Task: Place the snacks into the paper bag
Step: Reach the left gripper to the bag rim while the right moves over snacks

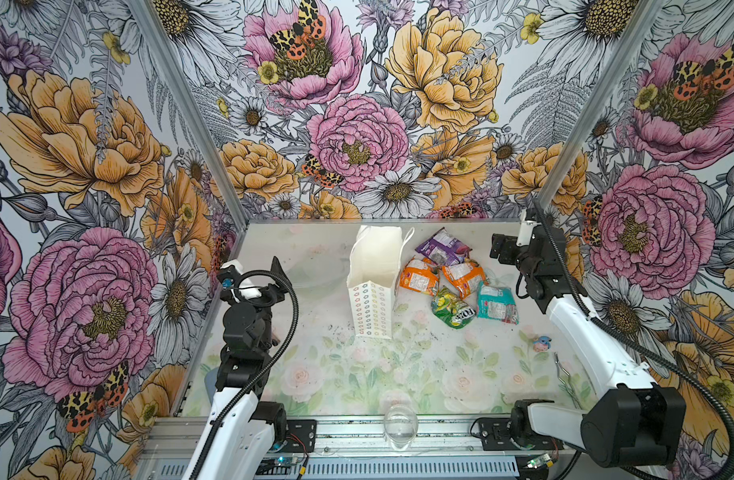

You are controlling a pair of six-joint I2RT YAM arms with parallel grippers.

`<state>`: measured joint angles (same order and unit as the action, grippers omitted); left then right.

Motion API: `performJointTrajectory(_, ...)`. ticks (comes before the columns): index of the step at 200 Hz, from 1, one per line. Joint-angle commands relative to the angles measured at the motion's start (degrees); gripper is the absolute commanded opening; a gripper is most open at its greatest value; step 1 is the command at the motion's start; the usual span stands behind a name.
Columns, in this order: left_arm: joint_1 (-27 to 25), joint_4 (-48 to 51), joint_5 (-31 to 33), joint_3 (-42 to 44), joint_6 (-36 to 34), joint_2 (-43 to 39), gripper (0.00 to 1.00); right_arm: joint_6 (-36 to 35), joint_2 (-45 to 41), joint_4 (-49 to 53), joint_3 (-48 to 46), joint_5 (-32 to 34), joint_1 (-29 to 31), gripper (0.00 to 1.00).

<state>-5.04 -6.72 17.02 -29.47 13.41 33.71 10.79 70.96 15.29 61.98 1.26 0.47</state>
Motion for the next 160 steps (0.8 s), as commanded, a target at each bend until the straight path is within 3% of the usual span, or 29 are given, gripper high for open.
performJointTrajectory(1,-0.9,10.9,-2.8,-5.2,4.4,-1.2,0.99,2.9,0.4,12.4,4.7,-5.9,0.4,0.92)
performJointTrajectory(39,-2.4,22.2,-4.6,-17.3,5.4,4.8,0.99,5.9,1.8,21.4,12.5,-9.6,0.5,0.92)
performJointTrajectory(97,-5.4,30.3,-19.4,-30.8,8.5,16.1,0.99,7.6,4.6,32.1,19.9,-15.3,0.5,0.98)
performJointTrajectory(160,-16.8,43.3,-13.1,-42.7,1.8,25.7,0.99,7.8,5.0,32.9,20.1,-16.3,0.5,0.98)
